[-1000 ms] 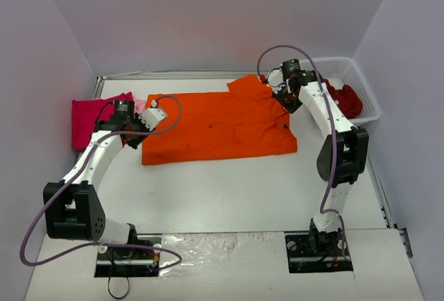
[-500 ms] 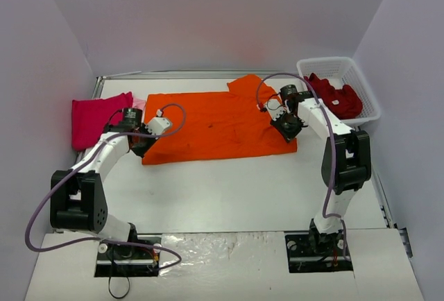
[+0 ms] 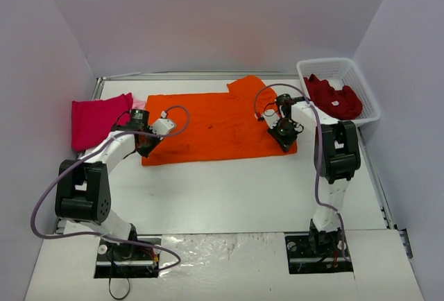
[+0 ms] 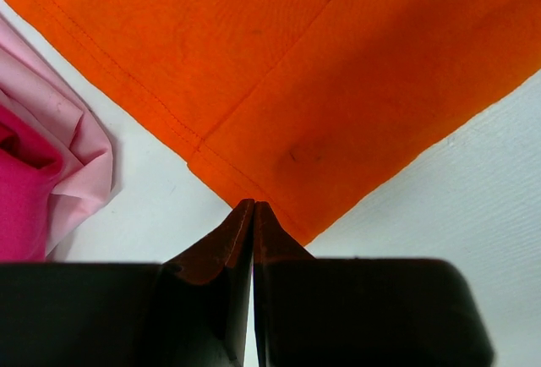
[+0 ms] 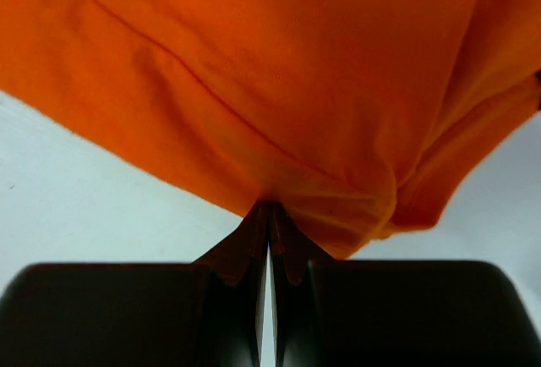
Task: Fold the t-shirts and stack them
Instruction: Fold the flattened tshirt in 1/3 of the way
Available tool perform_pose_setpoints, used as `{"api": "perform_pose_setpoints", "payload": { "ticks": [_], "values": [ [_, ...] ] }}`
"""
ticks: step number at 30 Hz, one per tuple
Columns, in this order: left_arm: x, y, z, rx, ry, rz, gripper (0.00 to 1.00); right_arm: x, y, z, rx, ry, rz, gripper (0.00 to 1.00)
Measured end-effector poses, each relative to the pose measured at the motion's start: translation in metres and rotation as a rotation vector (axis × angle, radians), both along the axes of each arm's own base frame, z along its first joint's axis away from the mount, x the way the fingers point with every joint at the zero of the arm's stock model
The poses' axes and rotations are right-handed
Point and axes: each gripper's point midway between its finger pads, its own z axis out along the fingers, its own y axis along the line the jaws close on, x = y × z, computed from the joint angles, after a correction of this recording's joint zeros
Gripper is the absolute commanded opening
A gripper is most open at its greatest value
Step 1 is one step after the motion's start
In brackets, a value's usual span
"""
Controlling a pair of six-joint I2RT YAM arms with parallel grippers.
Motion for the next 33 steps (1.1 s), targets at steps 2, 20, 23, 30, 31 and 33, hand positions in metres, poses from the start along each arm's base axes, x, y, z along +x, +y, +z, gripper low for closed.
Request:
{"api": "perform_pose_setpoints", "payload": {
  "ticks": [2,20,23,30,31,33],
  "values": [
    [0.001,0.001,-0.002,0.008,0.000,0.004,0.02,-0.001,-0.003,-0.009,-0.002,0.021,-0.008,0.00],
    [0.004,-0.005,-0.018,0.027,0.039,0.005,0.02,0.003,-0.009,-0.012,0.008,0.025,-0.030,0.00],
    [0.004,-0.008,-0.023,0.026,0.062,-0.003,0.02,0.003,-0.009,-0.012,0.008,0.025,-0.030,0.00],
    [0.000,-0.010,-0.039,0.049,0.144,-0.017,0.02,0.004,-0.009,-0.013,0.006,0.028,-0.031,0.00],
    [0.001,-0.009,-0.039,0.051,0.145,-0.017,0.02,0.003,-0.009,-0.013,0.006,0.028,-0.031,0.00],
    [0.000,-0.009,-0.039,0.058,0.148,-0.022,0.02,0.003,-0.009,-0.013,0.004,0.028,-0.031,0.00]
  ]
}}
